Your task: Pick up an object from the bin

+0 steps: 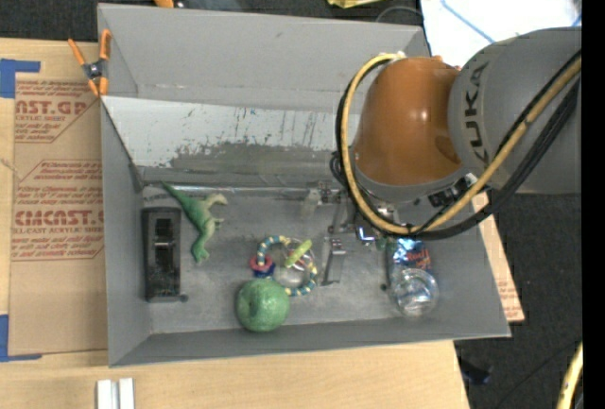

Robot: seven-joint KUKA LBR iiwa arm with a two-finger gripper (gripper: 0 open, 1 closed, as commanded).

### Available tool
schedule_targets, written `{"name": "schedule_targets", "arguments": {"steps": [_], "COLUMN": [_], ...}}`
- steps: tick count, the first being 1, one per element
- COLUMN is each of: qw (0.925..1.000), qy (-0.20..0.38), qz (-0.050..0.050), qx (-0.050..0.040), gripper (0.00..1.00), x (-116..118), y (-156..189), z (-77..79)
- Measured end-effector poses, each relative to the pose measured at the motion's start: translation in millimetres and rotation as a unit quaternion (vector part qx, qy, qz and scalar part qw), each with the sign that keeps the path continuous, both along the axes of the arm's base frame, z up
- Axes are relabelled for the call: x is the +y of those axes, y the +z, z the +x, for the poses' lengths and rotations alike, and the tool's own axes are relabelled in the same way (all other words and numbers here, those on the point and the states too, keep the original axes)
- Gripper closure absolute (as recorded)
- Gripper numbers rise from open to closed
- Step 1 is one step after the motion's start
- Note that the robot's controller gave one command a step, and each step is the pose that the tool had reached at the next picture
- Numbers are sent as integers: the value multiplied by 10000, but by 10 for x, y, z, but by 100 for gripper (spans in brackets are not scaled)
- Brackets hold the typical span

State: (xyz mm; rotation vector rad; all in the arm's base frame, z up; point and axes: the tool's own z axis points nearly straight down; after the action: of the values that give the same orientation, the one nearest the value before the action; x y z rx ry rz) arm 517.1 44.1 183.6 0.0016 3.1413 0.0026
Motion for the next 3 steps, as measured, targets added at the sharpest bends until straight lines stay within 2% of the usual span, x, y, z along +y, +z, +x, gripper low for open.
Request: {"name": "schedule_targets", "arguments": {"steps": [1, 2, 3], "qw": [9982, 9990, 9995], "qy": [-593, 446, -324], "qz": [3, -1, -6], "qx": [-30, -25, -23], "gripper": [0, 0, 0], "x": [109, 207, 413], "y": [-196, -248, -544], "z": [-42, -86, -104]}}
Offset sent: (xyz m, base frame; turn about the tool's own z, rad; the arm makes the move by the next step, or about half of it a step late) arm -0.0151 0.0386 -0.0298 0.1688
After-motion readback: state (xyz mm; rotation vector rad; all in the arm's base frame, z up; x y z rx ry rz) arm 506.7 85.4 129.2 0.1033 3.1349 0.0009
